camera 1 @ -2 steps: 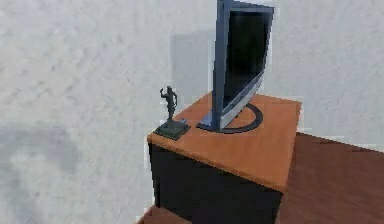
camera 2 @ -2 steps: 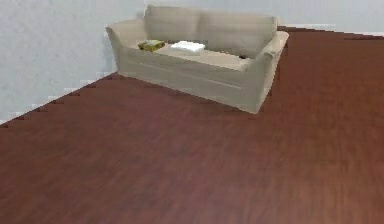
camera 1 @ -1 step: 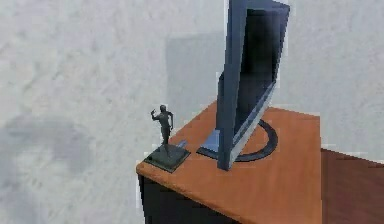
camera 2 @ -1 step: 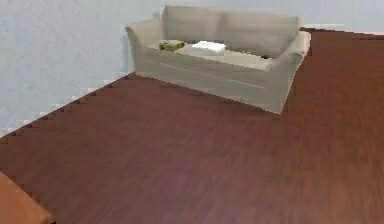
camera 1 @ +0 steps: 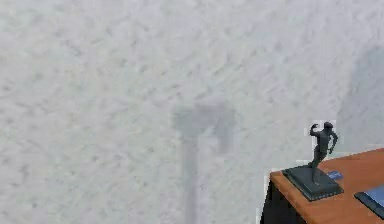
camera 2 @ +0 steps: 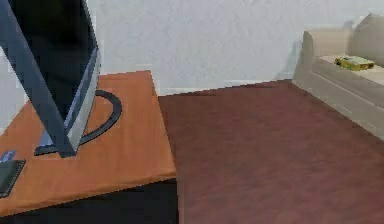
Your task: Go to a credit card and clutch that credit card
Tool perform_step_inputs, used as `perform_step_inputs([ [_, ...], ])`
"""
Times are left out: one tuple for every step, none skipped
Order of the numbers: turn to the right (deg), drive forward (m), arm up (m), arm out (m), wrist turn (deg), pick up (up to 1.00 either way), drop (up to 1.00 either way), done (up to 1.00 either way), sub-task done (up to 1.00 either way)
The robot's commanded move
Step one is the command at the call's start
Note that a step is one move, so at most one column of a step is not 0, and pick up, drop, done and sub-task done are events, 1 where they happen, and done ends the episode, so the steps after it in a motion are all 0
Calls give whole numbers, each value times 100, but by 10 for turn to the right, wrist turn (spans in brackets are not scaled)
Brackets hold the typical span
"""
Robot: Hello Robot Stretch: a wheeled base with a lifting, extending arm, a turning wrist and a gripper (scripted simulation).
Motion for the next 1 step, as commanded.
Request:
perform_step_inputs([
  [-450, 0, 0, 0, 0, 0, 0, 0, 0],
])
